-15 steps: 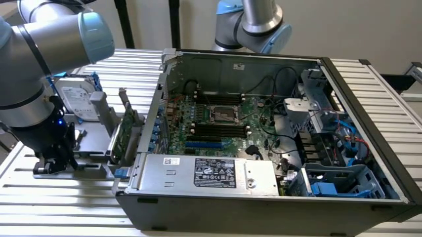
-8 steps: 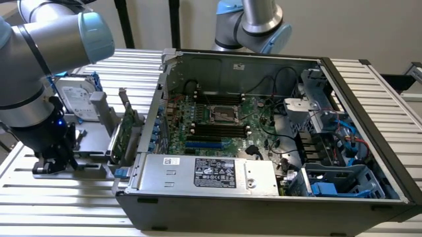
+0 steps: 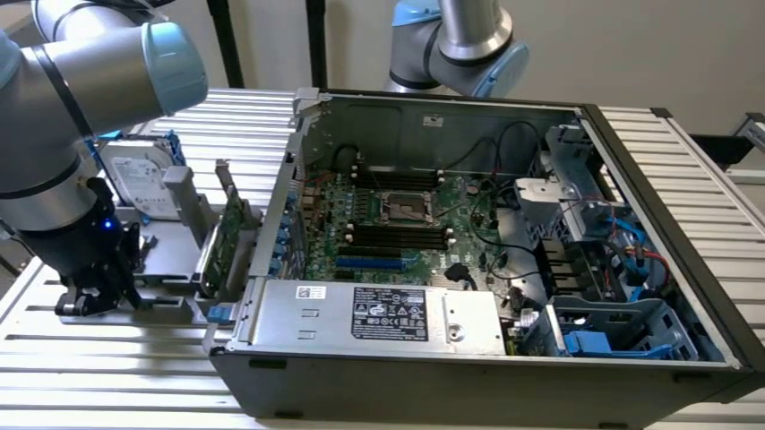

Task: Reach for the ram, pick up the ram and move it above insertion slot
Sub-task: 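Pick up the ram and move it above insertion slot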

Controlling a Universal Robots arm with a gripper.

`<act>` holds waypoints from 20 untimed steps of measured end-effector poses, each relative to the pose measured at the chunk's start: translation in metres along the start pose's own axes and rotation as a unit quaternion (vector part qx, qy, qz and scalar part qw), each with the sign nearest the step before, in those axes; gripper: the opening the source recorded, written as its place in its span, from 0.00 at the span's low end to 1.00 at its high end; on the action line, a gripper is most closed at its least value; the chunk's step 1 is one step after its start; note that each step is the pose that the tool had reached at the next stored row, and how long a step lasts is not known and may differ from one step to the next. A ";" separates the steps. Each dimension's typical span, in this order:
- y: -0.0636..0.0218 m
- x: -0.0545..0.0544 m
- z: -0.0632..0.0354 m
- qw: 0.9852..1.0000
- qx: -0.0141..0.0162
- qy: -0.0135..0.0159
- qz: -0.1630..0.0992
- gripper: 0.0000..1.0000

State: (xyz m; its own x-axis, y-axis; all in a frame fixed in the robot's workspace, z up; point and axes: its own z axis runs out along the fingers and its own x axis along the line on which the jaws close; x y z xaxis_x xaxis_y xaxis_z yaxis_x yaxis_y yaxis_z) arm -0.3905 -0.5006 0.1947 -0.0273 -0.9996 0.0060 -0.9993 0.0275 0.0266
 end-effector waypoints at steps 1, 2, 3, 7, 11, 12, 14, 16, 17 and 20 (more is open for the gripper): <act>0.0000 0.000 0.0000 1.000 0.000 0.000 0.000 0.14; 0.0000 0.000 0.0000 1.000 0.000 0.000 0.000 0.14; 0.0000 0.000 0.0000 1.000 0.000 0.000 0.000 0.14; 0.0001 0.000 -0.0039 1.000 0.000 0.000 0.000 0.14; 0.0004 0.000 -0.0151 1.000 0.000 0.000 0.000 0.14; 0.0005 0.000 -0.0184 1.000 0.000 0.000 0.000 0.14; 0.0007 0.000 -0.0265 1.000 0.000 0.000 0.000 0.14; 0.0010 0.000 -0.0360 1.000 0.000 0.000 0.000 0.14; 0.0011 0.000 -0.0404 1.000 0.000 0.000 0.000 0.14; 0.0012 0.000 -0.0540 1.000 0.000 0.000 -0.001 0.14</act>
State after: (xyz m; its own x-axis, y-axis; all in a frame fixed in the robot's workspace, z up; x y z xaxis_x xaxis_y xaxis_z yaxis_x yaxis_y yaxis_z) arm -0.3902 -0.5006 0.2487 -0.0255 -0.9997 0.0060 -0.9993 0.0256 0.0266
